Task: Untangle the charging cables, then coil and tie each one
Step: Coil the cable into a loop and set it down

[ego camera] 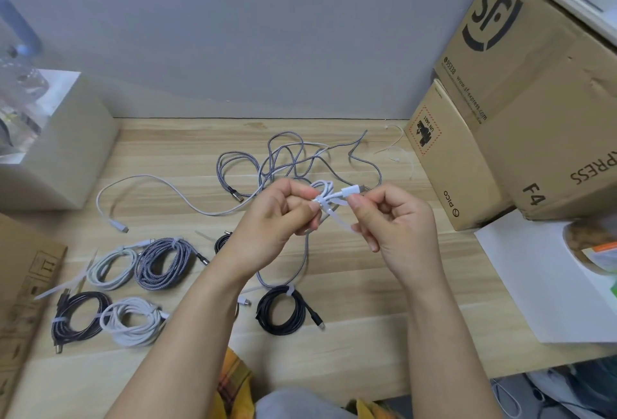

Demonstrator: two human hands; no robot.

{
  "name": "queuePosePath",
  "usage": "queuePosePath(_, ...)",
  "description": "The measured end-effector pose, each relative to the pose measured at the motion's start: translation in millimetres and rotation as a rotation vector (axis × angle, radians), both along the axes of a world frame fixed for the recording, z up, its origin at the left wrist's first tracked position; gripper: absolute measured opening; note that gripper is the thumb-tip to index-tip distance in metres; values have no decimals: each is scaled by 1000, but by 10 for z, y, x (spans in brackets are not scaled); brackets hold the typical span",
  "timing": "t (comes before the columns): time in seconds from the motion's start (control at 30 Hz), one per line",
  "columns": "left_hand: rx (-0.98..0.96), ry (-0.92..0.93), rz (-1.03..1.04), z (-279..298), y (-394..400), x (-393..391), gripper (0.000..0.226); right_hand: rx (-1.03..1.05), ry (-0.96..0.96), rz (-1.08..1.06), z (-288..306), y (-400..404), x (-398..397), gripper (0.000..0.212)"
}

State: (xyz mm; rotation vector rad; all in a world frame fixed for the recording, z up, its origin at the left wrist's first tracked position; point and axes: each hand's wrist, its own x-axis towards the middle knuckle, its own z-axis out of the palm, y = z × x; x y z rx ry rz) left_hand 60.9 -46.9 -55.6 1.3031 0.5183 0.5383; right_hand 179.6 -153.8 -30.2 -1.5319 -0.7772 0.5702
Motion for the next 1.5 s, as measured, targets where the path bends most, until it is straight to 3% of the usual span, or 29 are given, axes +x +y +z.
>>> queuePosePath(0.33,16,8,-72,64,-1,-38,13,-29,-118,57,-18,-4,60,25)
queuePosePath(0.43,24,6,-105,57,7,-47,4,-3,-117,92,-28,-1,68,24)
queuePosePath(0.6,0,26,-107,46,9,-38,13,-32,-181,109,-72,10,87,24)
queuePosePath(0.97,-121,34,-80,23,21,-34,8,-20,-113,181,-71,20,57,22)
queuePosePath(1.5,-99,66,-60,32,32,-49,7,1,-122,100,-104,35,8,23)
